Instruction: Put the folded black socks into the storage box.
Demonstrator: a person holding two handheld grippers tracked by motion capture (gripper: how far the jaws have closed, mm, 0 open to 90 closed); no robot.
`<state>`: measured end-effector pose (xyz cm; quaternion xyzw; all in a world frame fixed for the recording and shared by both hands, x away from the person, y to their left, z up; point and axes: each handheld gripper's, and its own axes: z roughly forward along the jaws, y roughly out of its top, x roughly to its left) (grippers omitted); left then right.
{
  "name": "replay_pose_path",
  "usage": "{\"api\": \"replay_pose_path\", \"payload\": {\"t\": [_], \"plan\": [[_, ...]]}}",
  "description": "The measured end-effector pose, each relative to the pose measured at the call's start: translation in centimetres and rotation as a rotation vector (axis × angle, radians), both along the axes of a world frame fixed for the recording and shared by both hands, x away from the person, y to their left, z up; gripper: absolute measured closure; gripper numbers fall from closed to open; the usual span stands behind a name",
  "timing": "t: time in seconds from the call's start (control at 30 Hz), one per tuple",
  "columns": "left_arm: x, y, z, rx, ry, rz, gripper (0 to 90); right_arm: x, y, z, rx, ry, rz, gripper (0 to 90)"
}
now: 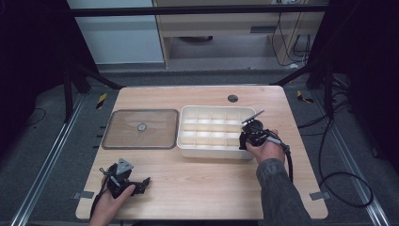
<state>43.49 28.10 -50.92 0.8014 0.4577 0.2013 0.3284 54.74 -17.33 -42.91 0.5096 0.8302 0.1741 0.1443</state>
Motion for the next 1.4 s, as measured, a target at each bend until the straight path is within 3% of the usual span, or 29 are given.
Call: {"api": "replay_pose_path", "payload": {"t": [0.33,0.67,1.4], "plan": [[0.0,0.0,0.0,-0.001,0.000,0.001,0.0,0.2,0.1,-0.5,-0.006,0.032,-0.011,90.0],[0.0,0.0,0.0,0.001,0.000,-0.001,0.0,0.4,0.4,-0.7,-0.040,0.033,0.007,90.0],[0.0,0.0,0.0,-0.002,0.001,-0.002,0.0,1.0,0.1,-1.2,-0.027,0.081,0.016,90.0]]}}
